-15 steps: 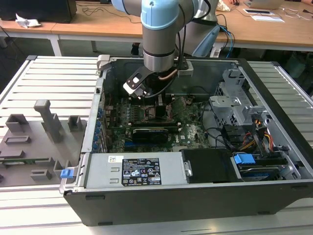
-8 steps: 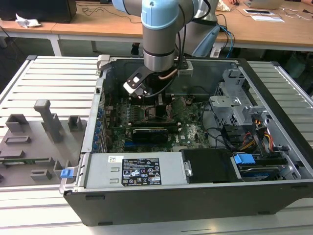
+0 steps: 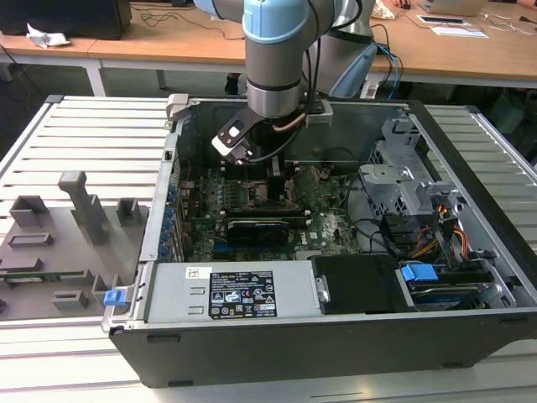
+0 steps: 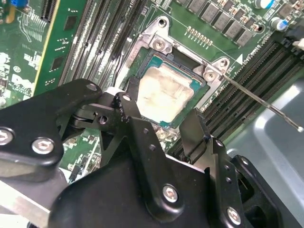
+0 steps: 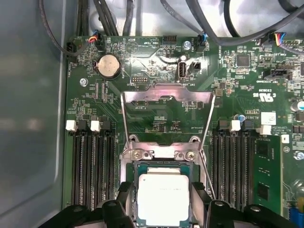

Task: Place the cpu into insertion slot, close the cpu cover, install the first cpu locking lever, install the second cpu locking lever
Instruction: 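Place the cpu into insertion slot, then close the cpu cover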

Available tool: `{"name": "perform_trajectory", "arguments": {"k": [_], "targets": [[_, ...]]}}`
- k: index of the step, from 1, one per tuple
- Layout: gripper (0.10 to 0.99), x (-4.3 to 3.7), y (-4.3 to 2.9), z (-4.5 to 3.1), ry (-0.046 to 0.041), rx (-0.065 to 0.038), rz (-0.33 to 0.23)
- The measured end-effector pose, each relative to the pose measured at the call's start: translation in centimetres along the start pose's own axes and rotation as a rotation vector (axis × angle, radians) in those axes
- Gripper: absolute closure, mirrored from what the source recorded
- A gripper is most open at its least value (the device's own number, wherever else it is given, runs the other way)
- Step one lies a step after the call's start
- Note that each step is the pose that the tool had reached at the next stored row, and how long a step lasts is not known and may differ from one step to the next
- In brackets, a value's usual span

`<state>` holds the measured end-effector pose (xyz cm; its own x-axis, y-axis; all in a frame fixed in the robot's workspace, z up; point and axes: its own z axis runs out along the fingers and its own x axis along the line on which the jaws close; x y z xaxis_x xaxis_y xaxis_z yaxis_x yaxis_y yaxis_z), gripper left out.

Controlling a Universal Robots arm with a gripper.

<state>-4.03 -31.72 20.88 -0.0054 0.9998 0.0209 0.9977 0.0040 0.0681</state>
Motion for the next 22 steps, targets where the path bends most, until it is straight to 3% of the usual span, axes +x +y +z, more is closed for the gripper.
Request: {"name": "perform_trajectory", "arguments": {"k": [2, 3, 4, 6, 7, 8, 9, 12, 22], "targets": [[0.49, 0.01, 0.02, -0.21, 0.0001, 0.0, 0.0], [0.62, 0.01, 0.03, -0.3, 0.0001, 0.001, 0.0], [0.62, 0.01, 0.04, -0.36, 0.0001, 0.001, 0.0], [0.741, 0.0, 0.04, -0.43, 0.0002, 0.002, 0.0], [0.741, 0.01, 0.05, -0.48, 0.0002, 0.002, 0.0], [0.859, 0.01, 0.09, -0.58, 0.0002, 0.003, 0.0], [0.859, 0.01, 0.13, -0.66, 0.0001, 0.005, 0.0], [0.98, 0.01, 0.23, -0.8, 0.0001, 0.008, 0.0], [0.98, 0.02, 0.27, -1.22, 0.0001, 0.009, 0.0]]}}
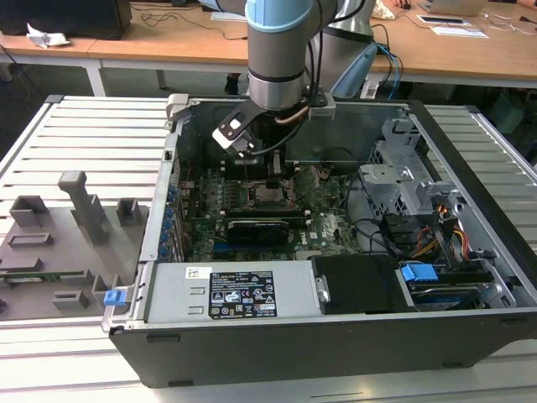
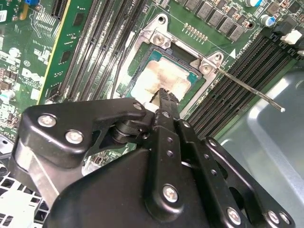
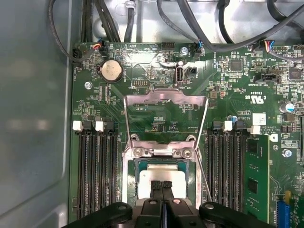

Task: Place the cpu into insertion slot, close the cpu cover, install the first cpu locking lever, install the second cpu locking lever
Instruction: 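Close the cpu cover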

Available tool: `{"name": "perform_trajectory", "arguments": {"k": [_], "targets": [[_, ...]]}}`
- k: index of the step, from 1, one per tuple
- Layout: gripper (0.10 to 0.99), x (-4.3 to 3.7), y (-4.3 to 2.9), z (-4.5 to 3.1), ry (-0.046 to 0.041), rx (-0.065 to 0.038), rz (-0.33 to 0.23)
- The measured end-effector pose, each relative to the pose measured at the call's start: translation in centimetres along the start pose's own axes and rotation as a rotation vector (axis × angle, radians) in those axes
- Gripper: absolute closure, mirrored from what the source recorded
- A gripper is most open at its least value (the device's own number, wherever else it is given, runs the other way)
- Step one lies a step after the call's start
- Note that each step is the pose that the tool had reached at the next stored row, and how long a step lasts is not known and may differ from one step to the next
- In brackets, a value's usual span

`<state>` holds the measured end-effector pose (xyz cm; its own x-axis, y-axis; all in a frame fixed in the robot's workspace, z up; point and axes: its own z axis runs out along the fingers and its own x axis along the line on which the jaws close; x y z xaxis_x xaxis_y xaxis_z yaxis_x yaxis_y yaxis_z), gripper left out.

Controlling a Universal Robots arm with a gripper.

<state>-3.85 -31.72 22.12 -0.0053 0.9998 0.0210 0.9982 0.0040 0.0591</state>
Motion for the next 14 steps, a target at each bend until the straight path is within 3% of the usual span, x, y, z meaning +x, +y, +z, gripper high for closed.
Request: {"name": "perform_trajectory", "arguments": {"k": [14], "targets": [[0.98, 0.02, 0.07, -1.21, 0.0009, 0.0, 0.0]]}}
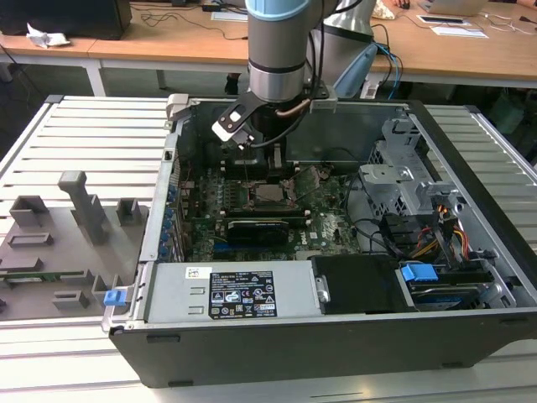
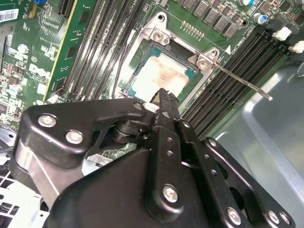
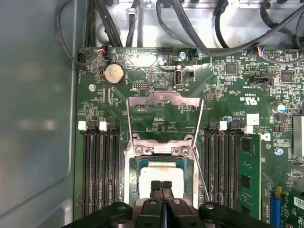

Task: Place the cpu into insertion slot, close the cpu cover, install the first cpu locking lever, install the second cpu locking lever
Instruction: 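Close the cpu cover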

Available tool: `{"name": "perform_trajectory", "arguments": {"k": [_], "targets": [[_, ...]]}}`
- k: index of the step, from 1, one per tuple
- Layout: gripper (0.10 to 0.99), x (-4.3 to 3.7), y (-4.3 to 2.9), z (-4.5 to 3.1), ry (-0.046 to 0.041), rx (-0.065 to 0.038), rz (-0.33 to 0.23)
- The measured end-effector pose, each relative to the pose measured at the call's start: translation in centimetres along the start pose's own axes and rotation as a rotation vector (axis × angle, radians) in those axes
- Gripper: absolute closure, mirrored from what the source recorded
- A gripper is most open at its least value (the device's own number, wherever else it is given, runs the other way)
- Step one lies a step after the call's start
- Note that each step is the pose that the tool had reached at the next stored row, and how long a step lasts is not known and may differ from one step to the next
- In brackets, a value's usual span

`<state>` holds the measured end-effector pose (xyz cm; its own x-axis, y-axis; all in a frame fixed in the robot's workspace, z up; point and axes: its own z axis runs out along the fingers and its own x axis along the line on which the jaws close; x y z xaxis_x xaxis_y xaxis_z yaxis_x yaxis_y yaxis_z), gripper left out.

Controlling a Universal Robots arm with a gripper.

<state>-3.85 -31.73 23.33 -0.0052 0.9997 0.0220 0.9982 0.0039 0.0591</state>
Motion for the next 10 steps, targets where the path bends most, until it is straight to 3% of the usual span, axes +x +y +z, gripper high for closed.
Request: {"name": "perform_trajectory", "arguments": {"k": [10], "targets": [[0.98, 0.02, 0.05, -0.84, 0.0002, 0.0, 0.0]]}}
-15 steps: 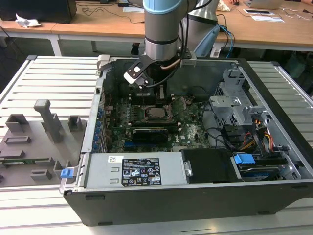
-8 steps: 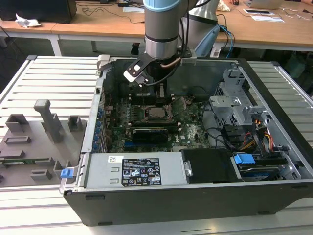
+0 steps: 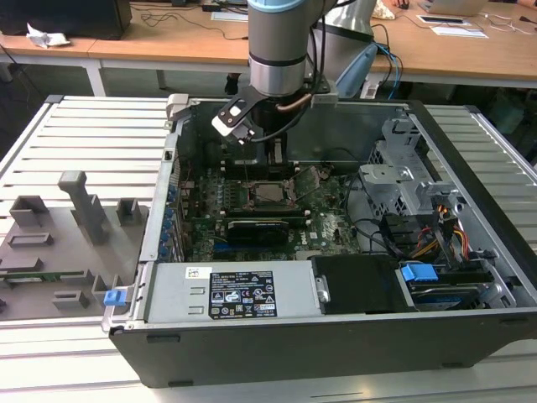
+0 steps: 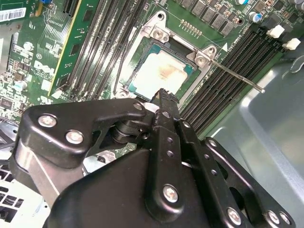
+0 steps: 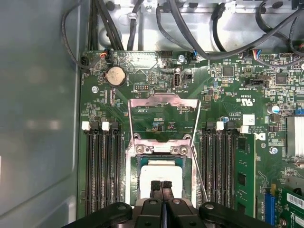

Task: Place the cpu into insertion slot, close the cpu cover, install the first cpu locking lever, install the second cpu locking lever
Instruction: 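Close the cpu cover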

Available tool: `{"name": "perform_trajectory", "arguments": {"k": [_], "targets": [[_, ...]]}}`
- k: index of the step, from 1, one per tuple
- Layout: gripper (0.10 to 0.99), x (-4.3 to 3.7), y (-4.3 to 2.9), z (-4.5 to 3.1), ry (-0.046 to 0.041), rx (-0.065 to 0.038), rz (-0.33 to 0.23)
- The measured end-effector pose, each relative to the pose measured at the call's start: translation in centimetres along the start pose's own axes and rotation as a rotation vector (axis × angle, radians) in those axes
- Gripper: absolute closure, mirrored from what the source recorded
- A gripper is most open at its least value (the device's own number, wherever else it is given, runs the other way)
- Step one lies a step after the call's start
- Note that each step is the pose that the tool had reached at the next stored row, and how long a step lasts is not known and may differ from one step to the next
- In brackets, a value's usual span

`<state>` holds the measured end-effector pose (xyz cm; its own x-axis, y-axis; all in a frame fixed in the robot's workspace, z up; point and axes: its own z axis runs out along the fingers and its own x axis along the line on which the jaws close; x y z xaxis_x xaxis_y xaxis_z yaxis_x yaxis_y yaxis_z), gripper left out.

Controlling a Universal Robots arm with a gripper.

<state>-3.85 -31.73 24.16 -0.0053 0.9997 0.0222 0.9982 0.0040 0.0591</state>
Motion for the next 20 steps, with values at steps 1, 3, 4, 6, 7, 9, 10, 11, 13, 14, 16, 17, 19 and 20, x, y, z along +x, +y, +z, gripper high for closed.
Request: {"name": "perform_trajectory", "arguments": {"k": [1, 3, 4, 6, 7, 9, 10, 11, 13, 14, 16, 17, 19, 20], "targets": [[0.98, 0.0, 0.0, -0.03, 0.0, 0.0, 0.0], [0.98, 0.0, 0.0, -0.08, 0.0001, 0.0, 0.0], [0.98, 0.0, 0.0, -0.1, -0.0001, 0.0, 0.0], [0.98, 0.0, 0.01, -0.18, -0.0002, 0.0, 0.0], [0.98, 0.0, 0.01, -0.21, -0.0001, 0.0, 0.0], [0.98, 0.01, 0.01, -0.24, 0.0001, 0.0, 0.0], [0.98, 0.01, 0.01, -0.26, 0.0001, 0.0, 0.0], [0.98, 0.0, 0.02, -0.28, -0.0001, 0.0, 0.0], [0.98, 0.01, 0.02, -0.42, -0.0001, 0.0, 0.0], [0.98, 0.01, 0.03, -0.48, -0.0001, 0.0, 0.0], [0.98, 0.02, 0.04, -0.68, 0.0, 0.0, 0.0], [0.98, 0.02, 0.04, -0.75, 0.0, 0.0, 0.0], [0.98, 0.02, 0.05, -0.9, -0.0001, 0.0, 0.0], [0.98, 0.02, 0.06, -0.96, -0.0001, 0.0, 0.0]]}}
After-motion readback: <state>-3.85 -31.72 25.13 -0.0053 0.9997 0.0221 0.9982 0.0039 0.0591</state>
